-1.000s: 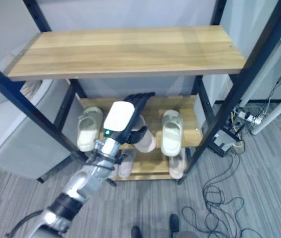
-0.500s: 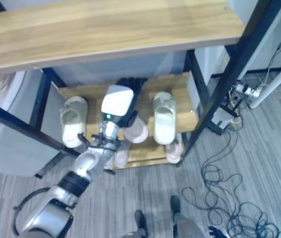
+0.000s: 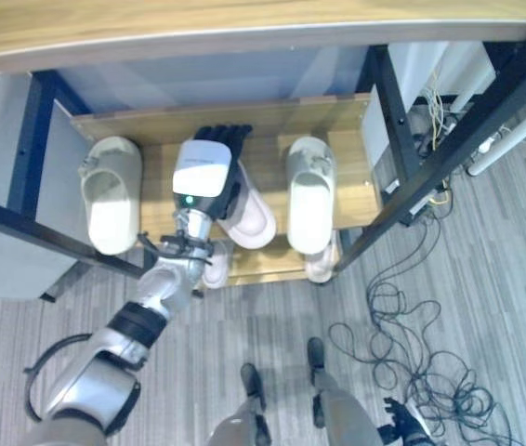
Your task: Arrange the slippers neatly on the shoe rack.
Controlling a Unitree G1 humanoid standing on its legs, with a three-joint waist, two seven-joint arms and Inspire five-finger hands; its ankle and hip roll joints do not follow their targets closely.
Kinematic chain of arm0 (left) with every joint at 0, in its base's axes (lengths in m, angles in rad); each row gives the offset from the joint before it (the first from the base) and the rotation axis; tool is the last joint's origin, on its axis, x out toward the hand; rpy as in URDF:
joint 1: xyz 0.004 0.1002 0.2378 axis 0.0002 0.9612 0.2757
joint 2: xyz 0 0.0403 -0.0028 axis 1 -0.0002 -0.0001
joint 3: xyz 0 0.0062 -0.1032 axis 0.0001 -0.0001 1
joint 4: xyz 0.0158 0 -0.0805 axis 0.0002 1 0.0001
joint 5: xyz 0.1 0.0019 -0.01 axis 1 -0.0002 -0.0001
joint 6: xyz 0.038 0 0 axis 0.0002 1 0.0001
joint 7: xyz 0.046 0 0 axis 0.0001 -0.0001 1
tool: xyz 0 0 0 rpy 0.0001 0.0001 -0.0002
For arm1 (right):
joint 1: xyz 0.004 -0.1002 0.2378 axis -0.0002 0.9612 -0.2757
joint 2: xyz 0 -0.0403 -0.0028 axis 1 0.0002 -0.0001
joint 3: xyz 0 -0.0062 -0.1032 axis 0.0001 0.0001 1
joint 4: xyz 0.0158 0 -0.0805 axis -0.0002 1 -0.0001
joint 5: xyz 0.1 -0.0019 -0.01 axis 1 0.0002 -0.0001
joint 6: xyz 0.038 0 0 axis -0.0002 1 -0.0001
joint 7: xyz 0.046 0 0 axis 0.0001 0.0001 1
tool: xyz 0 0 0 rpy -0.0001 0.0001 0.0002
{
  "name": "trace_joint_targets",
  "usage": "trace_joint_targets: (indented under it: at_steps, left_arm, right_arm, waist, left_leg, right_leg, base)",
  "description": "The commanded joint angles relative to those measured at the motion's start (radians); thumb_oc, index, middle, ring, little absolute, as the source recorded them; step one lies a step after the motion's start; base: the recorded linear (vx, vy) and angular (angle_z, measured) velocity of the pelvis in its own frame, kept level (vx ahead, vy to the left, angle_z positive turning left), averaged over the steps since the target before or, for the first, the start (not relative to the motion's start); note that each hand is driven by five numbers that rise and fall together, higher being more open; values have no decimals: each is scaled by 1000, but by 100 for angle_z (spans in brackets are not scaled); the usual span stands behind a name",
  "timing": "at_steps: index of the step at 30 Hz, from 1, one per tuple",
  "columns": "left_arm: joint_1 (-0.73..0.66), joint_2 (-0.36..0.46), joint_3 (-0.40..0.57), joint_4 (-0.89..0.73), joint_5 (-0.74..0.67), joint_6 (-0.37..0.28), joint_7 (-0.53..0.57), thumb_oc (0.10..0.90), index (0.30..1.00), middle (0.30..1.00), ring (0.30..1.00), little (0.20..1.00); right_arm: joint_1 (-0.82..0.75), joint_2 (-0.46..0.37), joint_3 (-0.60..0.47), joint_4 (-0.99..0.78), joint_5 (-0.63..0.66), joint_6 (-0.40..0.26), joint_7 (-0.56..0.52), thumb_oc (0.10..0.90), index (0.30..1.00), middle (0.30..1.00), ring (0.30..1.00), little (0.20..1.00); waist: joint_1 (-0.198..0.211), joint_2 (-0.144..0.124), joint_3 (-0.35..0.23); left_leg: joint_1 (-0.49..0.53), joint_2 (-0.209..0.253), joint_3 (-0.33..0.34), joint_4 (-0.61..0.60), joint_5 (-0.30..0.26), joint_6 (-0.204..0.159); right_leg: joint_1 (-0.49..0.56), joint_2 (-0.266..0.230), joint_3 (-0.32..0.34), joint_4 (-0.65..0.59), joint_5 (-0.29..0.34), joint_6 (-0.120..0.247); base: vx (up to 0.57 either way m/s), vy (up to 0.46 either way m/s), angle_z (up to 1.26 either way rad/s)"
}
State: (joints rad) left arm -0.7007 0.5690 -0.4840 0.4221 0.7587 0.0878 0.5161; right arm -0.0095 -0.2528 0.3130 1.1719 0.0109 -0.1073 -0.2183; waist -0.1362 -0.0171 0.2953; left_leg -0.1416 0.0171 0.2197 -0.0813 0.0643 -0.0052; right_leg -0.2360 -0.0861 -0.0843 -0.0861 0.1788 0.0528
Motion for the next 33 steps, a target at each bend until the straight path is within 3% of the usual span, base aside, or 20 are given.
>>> trace_joint_targets:
  at_steps: [1, 7, 17, 24, 25, 26, 27, 28, 33]
  left_arm:
    - [-212, 36, 55, -10, 26, 20, 87, 800, 900, 900, 900, 900]
    - [-196, 29, 72, -22, 25, 21, 89, 800, 900, 900, 900, 900]
    - [-306, 56, 9, 152, -14, 59, 88, 800, 900, 900, 900, 900]
    - [-318, 5, -16, 213, 2, 84, 83, 800, 900, 900, 900, 900]
    - [-357, -12, -36, 283, -2, 103, 79, 684, 726, 726, 726, 726]
    - [-386, -14, -50, 330, -12, 110, 82, 530, 495, 495, 495, 495]
    - [-402, -12, -52, 350, -27, 113, 77, 449, 373, 373, 373, 373]
    - [-404, -13, -53, 352, -29, 112, 78, 400, 300, 300, 300, 300]
    - [-387, 15, -48, 310, -60, 81, 75, 400, 300, 300, 300, 300]
  right_arm:
    - [2, -56, 27, -11, 13, 0, -28, 800, 900, 900, 900, 900]
    - [10, -56, 26, -18, 15, -3, -28, 800, 900, 900, 900, 900]
    - [-19, -78, 54, -37, 0, -7, -32, 800, 900, 900, 900, 900]
    - [-47, -67, 68, -42, 10, -5, -38, 800, 900, 900, 900, 900]
    - [-39, -75, 66, -44, 10, -8, -40, 800, 900, 900, 900, 900]
    - [-35, -79, 66, -46, 9, -9, -41, 800, 900, 900, 900, 900]
    - [-33, -81, 65, -46, 10, -9, -42, 800, 900, 900, 900, 900]
    - [-33, -80, 65, -46, 10, -9, -42, 800, 900, 900, 900, 900]
    - [-22, -73, 61, -48, 20, -12, -37, 800, 900, 900, 900, 900]
  waist:
    - [5, 29, -4]
    - [6, 26, -6]
    - [-2, 17, -3]
    - [9, 15, -6]
    - [1, 12, -6]
    - [0, 11, -6]
    - [-2, 11, -5]
    - [-1, 11, -5]
    - [3, 10, 2]
  left_leg:
    - [3, 5, 0, -6, -68, -30]
    - [6, 4, 0, -6, -71, -29]
    - [-14, 9, 8, -6, -63, -30]
    - [-20, 8, 2, -6, -61, -28]
    - [-22, 9, 4, -6, -61, -28]
    - [-24, 9, 5, -6, -59, -27]
    - [-25, 10, 6, -6, -59, -28]
    - [-25, 10, 6, -6, -59, -28]
    - [-19, 9, 3, -6, -61, -26]
  right_leg:
    - [53, -17, 11, 45, -138, 116]
    - [54, -16, 11, 44, -140, 115]
    - [30, -12, 17, 42, -127, 118]
    - [25, -13, 11, 43, -130, 116]
    - [21, -13, 13, 44, -128, 117]
    - [18, -12, 14, 44, -127, 117]
    - [16, -12, 14, 45, -126, 118]
    - [16, -13, 14, 46, -126, 118]
    - [20, -13, 13, 49, -129, 119]
  base:
    - [0, 0, 0]
    - [0, 0, 0]
    - [-2, 1, -1]
    - [-5, -9, -5]
    - [-27, -8, 4]
    - [-37, -6, 4]
    - [0, 0, 0]
    - [-33, -4, -1]
    - [-9, -2, -1]
